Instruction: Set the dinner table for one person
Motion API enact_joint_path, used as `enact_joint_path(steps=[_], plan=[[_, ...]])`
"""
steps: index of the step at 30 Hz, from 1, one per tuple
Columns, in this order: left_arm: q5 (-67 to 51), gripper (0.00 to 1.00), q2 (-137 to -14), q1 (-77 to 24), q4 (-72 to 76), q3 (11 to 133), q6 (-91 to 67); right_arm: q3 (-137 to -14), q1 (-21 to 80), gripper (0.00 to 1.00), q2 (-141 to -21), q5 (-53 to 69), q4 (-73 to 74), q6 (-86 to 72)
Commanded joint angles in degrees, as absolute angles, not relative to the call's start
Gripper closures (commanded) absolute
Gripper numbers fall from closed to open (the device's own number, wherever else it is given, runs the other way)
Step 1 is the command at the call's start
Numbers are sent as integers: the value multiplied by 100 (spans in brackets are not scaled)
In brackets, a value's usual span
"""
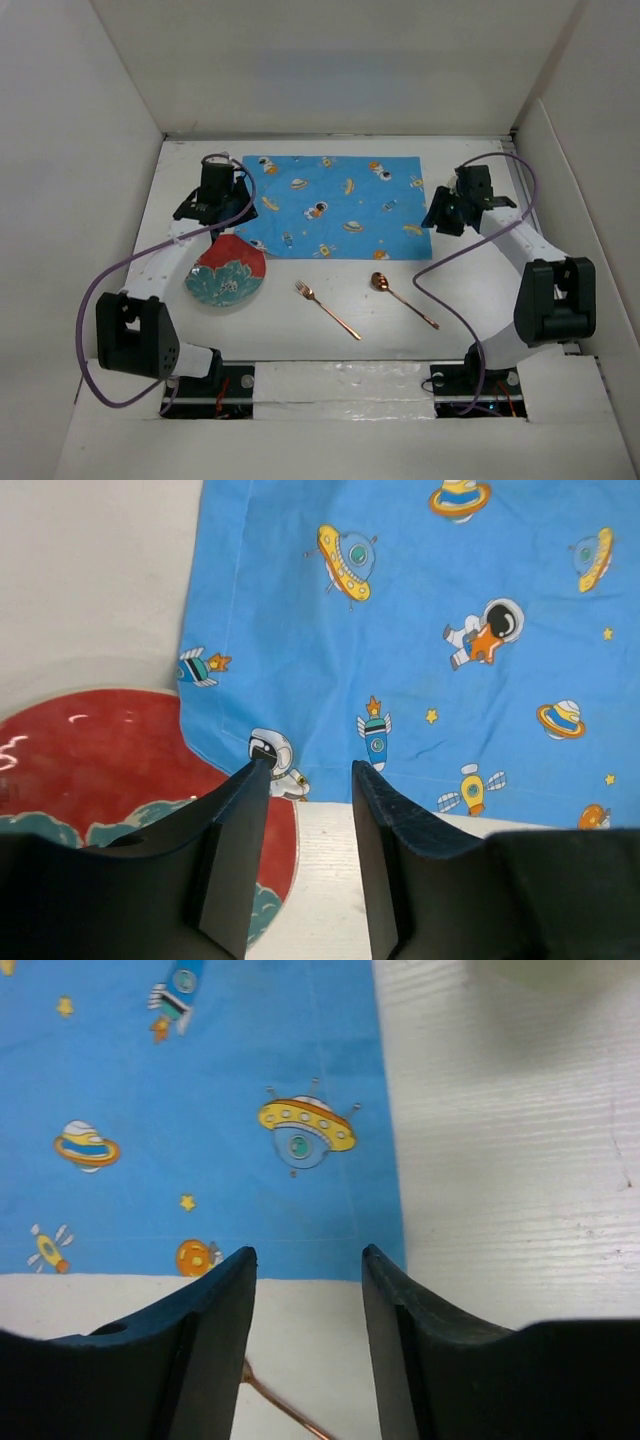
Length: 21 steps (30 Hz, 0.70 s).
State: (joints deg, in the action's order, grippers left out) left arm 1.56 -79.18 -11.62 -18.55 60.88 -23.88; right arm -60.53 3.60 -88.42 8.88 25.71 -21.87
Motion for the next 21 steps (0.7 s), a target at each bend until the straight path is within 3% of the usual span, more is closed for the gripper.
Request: enact_joint_path(steps=[1,2,3,5,7,11,14,17,18,21], plan=[[369,65,-7401,-1151,-2057,6354,-2443,-6513,764,49,-8324,642,2830,-2074],[387,68,-7331,-1151,-2065,6372,-2452,-6565,878,55,-8245,720,2830,-1979],[395,70,-7243,-1151,-2092,6424,-2461,-6635,1009,75,-8192,869,2734,-1943],[378,87,-7058,-1151,-2144,6486,-2496,-6723,1578,100,-8156,1263,2663,-1925],[264,100,-6883,-1151,-2162,6618,-2522,-6934,2098,100,-8296,1475,2619,-2012],[44,100,-6567,-1151,-2136,6986,-2627,-7285,3704,100,-9006,1923,1788,-2827],[35,100,-6364,-1151,-2223,7206,-2716,-7663,4287,100,-9534,1890,1451,-3268],[-245,94,-6056,-1151,-2408,7295,-2909,-8259,4772,69,-10334,1828,1292,-3514],[-324,92,-5812,-1151,-2417,7095,-2996,-8392,4842,52,-10519,1828,1205,-3585],[-623,85,-5363,-1151,-2329,6629,-3427,-8859,4948,39,-11266,1951,1012,-4016]])
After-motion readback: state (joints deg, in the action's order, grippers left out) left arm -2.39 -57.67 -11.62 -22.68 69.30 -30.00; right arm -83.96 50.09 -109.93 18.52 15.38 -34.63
